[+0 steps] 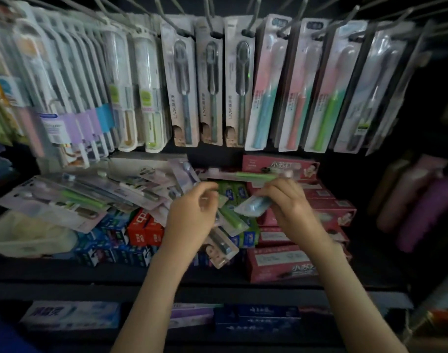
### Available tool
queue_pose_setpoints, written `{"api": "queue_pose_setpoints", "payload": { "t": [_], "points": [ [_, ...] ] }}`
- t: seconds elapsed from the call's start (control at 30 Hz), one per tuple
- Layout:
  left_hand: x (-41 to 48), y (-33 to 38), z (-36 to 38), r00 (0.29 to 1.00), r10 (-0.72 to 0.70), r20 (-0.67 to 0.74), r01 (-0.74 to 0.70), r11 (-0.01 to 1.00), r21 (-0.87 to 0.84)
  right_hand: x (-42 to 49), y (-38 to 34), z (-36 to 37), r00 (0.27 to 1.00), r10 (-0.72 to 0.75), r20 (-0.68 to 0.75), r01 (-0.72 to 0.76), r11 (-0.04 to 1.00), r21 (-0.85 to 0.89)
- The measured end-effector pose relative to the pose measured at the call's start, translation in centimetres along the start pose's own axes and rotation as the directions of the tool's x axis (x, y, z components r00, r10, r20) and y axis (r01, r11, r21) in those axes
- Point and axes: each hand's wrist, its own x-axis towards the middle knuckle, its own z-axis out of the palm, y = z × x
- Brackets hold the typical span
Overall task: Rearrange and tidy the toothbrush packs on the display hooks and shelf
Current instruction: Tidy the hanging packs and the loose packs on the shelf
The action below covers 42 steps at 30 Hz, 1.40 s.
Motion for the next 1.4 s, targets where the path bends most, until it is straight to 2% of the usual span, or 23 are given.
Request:
{"api": "queue_pose_setpoints", "payload": {
  "t": [0.07,0.17,0.23,0.33,0.4,0.5,0.6,0.67,0.7,0.83,0.93,1.1,1.17,1.27,1.4],
  "points": [
    [-0.3,0.4,-0.6,0.983,-0.142,0.114,0.158,0.976,-0.148,-1.2,-2.2,-0.5,0.995,-0.029,-0.090,0.032,0.999,0.027],
    [-1.6,0.9,-0.6,0.863,-0.274,0.425,0.429,0.842,-0.328,-2.4,-5.1,-0.1,0.987,-0.051,-0.149,0.060,0.997,0.056],
    [-2.7,0.9,-0.7,0.837,-0.258,0.482,0.479,0.772,-0.418,-3.0,-6.3,0.3,0.987,-0.060,-0.151,0.075,0.993,0.094],
    [-4.0,0.5,-1.2,0.847,-0.252,0.468,0.483,0.733,-0.479,-3.6,-7.4,0.6,0.992,-0.037,-0.118,0.054,0.988,0.144],
    [-4.6,0.2,-1.6,0.872,-0.258,0.417,0.450,0.758,-0.473,-3.7,-7.9,0.7,0.995,0.023,-0.098,-0.008,0.989,0.148],
    [-5.1,-0.6,-2.3,0.939,-0.232,0.254,0.319,0.866,-0.385,-3.4,-8.3,0.3,0.975,0.207,-0.078,-0.185,0.957,0.224],
    [-5.7,-1.3,-2.8,0.972,-0.142,0.185,0.195,0.930,-0.310,-2.4,-9.3,-0.6,0.862,0.507,0.020,-0.464,0.772,0.433],
    [-5.9,-1.2,-2.8,0.982,-0.091,0.166,0.135,0.950,-0.281,-1.4,-9.8,-1.1,0.787,0.612,0.080,-0.569,0.670,0.477],
    [-5.9,-1.0,-2.7,0.986,-0.063,0.157,0.103,0.958,-0.267,-0.9,-10.1,-1.2,0.771,0.628,0.101,-0.589,0.645,0.487],
    [-5.7,0.5,-1.8,0.993,0.059,0.103,-0.035,0.975,-0.220,1.2,-10.5,-1.5,0.762,0.642,0.085,-0.595,0.641,0.485],
    [-4.6,1.9,-1.3,0.984,0.165,0.062,-0.156,0.979,-0.129,2.8,-9.4,-1.8,0.769,0.638,0.043,-0.592,0.685,0.426],
    [-1.2,3.5,-1.0,0.955,0.291,0.058,-0.290,0.957,-0.027,5.3,-6.5,-4.0,0.820,0.572,-0.003,-0.532,0.765,0.363],
    [0.4,3.6,-1.6,0.958,0.286,0.031,-0.288,0.953,0.095,5.8,-5.5,-5.1,0.855,0.519,0.007,-0.491,0.805,0.333],
    [2.8,3.4,-2.6,0.959,0.282,-0.024,-0.269,0.935,0.233,6.8,-3.3,-6.2,0.908,0.417,-0.048,-0.411,0.906,0.103],
    [4.8,4.1,-2.6,0.942,0.328,-0.073,-0.296,0.912,0.283,8.3,-1.4,-6.9,0.945,0.305,-0.118,-0.315,0.945,-0.082]
  ]
}}
